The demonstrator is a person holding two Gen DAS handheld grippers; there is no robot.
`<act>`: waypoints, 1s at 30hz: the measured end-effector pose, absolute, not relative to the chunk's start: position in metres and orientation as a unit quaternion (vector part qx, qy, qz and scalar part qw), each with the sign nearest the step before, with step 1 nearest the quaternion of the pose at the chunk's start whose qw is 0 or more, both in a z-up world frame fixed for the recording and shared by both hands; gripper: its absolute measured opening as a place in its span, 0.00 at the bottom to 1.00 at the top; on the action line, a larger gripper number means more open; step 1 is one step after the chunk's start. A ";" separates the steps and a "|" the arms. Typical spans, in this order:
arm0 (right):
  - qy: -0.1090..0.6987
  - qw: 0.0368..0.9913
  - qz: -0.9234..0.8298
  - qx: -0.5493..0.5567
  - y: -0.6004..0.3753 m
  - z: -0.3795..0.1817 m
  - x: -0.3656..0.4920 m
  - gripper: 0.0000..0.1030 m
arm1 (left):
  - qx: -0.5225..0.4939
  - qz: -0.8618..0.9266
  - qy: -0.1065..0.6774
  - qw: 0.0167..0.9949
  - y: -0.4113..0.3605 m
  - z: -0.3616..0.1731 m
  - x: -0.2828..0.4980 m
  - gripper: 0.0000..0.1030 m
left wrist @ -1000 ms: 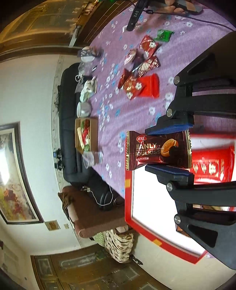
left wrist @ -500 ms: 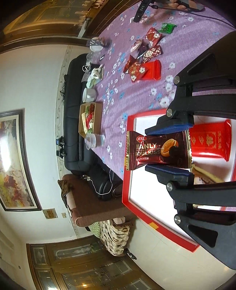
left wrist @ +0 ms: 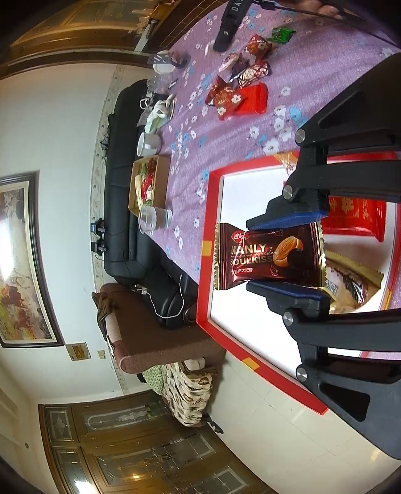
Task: Organize snacks
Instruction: 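Carry both packets over the red tray and open both tools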
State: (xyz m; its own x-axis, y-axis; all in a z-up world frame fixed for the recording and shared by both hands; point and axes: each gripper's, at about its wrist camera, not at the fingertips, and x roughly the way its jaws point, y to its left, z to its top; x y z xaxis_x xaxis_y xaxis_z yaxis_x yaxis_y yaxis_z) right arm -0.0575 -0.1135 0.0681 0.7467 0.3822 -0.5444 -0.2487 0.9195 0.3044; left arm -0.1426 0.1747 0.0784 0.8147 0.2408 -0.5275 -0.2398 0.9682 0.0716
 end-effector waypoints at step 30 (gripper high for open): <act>0.380 0.839 0.381 0.076 0.080 0.043 -0.087 0.47 | -0.033 0.217 0.297 0.929 0.234 0.053 -0.154 0.49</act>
